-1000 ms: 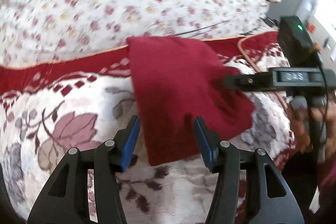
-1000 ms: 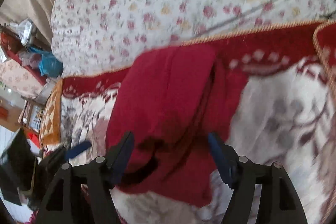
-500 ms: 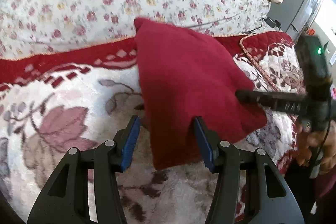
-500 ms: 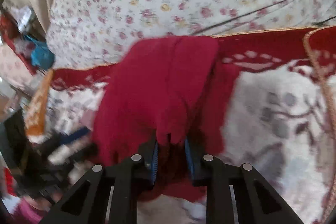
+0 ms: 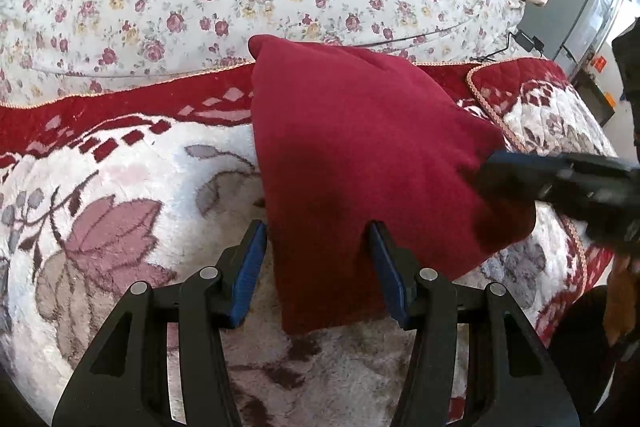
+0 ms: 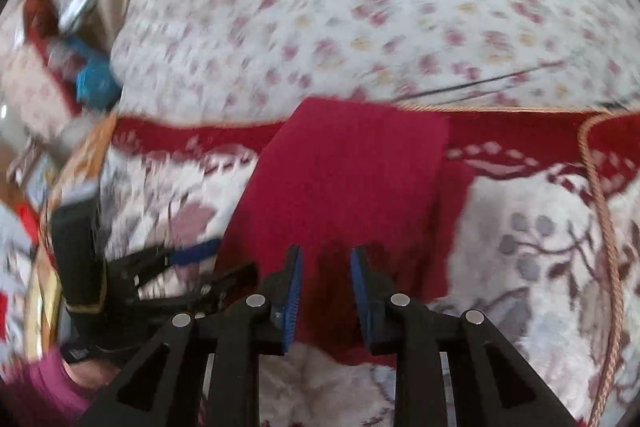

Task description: Fold small clothes

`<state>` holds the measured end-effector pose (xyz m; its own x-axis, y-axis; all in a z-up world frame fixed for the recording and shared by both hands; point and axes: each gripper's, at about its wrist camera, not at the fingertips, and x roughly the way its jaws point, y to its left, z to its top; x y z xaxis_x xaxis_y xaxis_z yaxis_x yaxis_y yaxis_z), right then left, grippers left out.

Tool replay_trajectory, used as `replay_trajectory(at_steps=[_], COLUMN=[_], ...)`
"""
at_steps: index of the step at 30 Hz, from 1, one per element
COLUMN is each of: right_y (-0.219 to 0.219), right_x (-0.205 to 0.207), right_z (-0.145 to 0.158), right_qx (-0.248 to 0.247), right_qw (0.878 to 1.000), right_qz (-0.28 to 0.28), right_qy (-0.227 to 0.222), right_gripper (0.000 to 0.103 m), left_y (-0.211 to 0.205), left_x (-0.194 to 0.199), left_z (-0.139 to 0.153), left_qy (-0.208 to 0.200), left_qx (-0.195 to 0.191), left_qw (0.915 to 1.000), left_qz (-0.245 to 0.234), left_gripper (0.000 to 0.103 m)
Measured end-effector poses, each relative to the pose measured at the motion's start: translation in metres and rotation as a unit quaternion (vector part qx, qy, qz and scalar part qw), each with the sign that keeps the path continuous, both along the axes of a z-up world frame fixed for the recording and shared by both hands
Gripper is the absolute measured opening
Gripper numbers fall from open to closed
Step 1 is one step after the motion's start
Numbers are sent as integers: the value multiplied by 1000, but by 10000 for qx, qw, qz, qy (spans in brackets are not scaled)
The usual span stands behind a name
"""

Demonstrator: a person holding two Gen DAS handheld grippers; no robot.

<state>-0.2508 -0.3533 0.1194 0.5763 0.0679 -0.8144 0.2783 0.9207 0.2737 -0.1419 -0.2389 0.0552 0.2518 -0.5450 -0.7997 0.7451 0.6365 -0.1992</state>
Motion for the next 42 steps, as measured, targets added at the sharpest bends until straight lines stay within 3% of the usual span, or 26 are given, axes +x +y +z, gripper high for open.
replay_trajectory(at_steps=[3, 6, 11, 14, 18, 23, 26, 28, 30, 33, 35, 38, 42], right_y=[6, -7, -9, -9, -7, -21, -35, -44, -48, -41, -41, -46, -49], right_x=[1, -7, -20, -28, -21, 4, 21, 24, 15, 7, 3, 4, 0], right_z=[-15, -41, -40, -24, 4, 10, -12, -33, -40, -26, -23, -44, -28], right_qx=[-179, -277, -434, -281, -419, -426, -368, -139, 100, -168, -319, -221, 28], right_qw=[9997, 9977, 9965, 9981, 9985, 9971, 9960, 9965, 9971, 9981, 9978, 9969, 9974], right_qz=[26, -125, -199, -255, -362, -629, -804, -770, -749, -587, -575, -708, -716], right_qy=[167, 606, 685, 489, 44, -49, 162, 297, 126, 30, 41, 259, 102], right_gripper=[23, 23, 23, 30, 48, 48, 48, 39, 29, 19, 19, 19, 19], left_y=[-1, -3, -3, -4, -5, -6, -7, -6, -5, -3, -1, 5, 7], left_x=[-1, -2, -4, -5, -5, -4, -3, -3, -2, 1, 2, 4, 24], left_z=[-1, -3, -1, -2, -2, -4, -5, -5, -5, -3, 0, 8, 17], left_qy=[0, 30, -105, -103, -122, -79, -43, -40, 9, 180, 243, 361, 774], left_qx=[10, 28, 69, 65, 71, 56, 44, 55, 33, -105, -272, -534, -825], left_qw=[10000, 10000, 9999, 9999, 9999, 10000, 10000, 10000, 10000, 9998, 9993, 9979, 9935], left_qz=[-46, -89, -49, -24, -29, -12, -28, -66, -73, -67, -48, -7, 120], left_gripper=[53, 53, 53, 53, 53, 60, 60, 60, 60, 60, 60, 60, 62])
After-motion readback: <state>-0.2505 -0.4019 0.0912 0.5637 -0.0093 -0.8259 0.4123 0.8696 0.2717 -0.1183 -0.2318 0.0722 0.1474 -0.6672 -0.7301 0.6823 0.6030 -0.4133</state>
